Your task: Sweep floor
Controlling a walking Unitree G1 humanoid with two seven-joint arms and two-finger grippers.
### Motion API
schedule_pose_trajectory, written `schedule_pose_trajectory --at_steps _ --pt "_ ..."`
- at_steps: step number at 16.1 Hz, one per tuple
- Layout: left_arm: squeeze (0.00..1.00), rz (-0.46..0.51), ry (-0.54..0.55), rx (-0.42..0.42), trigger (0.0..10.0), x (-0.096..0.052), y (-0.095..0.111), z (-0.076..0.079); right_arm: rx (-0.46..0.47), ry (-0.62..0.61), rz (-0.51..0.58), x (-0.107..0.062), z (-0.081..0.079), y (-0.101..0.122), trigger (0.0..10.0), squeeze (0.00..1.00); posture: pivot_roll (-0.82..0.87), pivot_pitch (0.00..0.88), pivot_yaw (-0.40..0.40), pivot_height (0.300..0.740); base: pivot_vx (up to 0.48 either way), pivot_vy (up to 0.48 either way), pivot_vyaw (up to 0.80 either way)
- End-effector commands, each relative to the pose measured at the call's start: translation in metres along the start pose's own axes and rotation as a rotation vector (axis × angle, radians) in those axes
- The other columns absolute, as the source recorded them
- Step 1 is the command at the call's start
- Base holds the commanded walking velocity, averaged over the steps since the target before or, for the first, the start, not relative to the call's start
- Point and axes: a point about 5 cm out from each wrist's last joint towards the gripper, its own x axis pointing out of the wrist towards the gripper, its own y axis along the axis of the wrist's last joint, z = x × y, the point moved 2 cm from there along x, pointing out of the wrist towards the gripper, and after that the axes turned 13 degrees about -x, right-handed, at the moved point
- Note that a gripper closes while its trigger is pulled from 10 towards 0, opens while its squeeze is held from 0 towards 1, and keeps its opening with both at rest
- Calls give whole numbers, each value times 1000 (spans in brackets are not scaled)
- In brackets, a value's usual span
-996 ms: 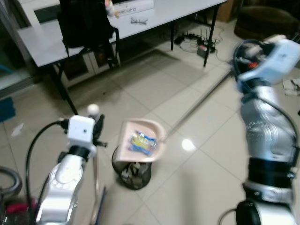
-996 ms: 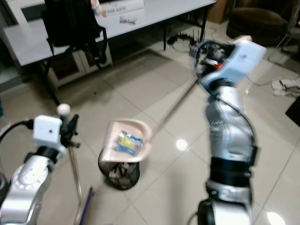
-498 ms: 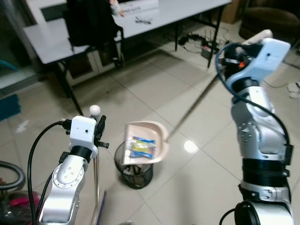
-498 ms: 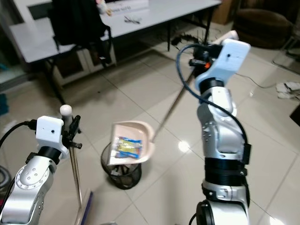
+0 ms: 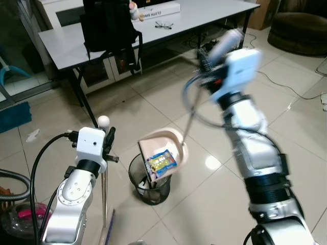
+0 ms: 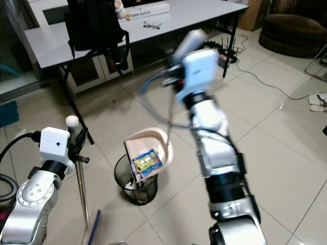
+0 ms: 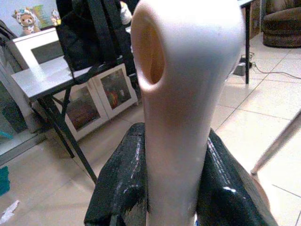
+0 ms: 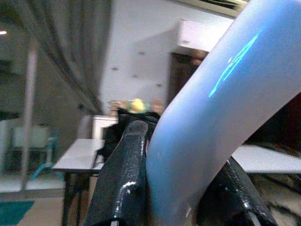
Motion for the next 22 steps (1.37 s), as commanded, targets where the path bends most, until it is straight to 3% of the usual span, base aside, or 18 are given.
schedule_pose_trajectory --at_steps 1,7,12,19,22 --pt "0 18 5 34 10000 0 6 -2 -58 61 91 1 -14 11 10000 0 49 27 88 740 0 0 0" --pt "0 10 -7 43 10000 -1 4 1 -165 211 184 -12 -52 12 10000 0 46 32 94 740 0 0 0" --pt "0 8 -17 51 10000 1 3 3 -163 318 259 -28 -84 14 10000 0 47 30 94 740 0 0 0" --pt "0 4 -21 55 10000 2 1 4 -222 409 352 -35 -94 21 10000 0 40 23 95 740 0 0 0" --pt "0 4 -20 57 10000 3 1 4 -235 358 352 -32 -86 21 10000 0 43 22 91 740 0 0 0"
